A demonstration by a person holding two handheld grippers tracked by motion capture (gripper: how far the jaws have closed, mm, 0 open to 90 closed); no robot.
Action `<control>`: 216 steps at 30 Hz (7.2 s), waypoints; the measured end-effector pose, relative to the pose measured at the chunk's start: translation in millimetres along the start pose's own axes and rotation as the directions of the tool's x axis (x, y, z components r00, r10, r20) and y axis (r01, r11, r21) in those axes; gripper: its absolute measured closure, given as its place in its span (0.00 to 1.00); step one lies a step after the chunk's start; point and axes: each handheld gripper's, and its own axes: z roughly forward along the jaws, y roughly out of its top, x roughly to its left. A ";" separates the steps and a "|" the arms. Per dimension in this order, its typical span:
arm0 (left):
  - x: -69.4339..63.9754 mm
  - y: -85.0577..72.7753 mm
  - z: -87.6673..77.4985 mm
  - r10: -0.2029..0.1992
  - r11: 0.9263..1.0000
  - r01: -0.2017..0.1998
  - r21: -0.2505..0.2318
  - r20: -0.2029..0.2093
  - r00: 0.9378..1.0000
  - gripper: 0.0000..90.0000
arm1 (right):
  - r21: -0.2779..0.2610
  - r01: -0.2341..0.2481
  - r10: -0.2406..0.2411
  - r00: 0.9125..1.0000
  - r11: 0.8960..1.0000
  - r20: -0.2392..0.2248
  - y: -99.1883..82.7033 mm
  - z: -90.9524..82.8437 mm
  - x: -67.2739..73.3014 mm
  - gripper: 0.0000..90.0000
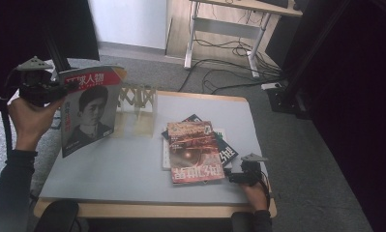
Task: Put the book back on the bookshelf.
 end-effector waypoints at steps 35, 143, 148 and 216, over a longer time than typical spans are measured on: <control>7.4 -3.6 63.2 -0.023 0.996 0.020 -0.083 -0.027 0.999 0.97 | 0.001 -0.001 0.001 1.000 1.000 -0.001 0.0 -0.1 -0.1 0.07; 16.5 -39.0 48.2 -0.008 1.000 0.007 -0.023 -0.035 0.999 0.28 | 0.001 0.001 -0.001 1.000 1.000 -0.001 0.0 -0.1 -0.1 0.07; 15.8 -49.3 41.8 -0.019 0.999 0.019 -0.029 -0.009 1.000 0.19 | 0.001 0.000 0.000 1.000 1.000 -0.001 -0.1 -0.2 0.0 0.07; -49.4 -232.2 90.2 0.067 0.972 -0.096 0.215 0.134 0.989 0.00 | 0.001 0.000 0.000 1.000 1.000 -0.001 -0.2 -0.3 0.1 0.07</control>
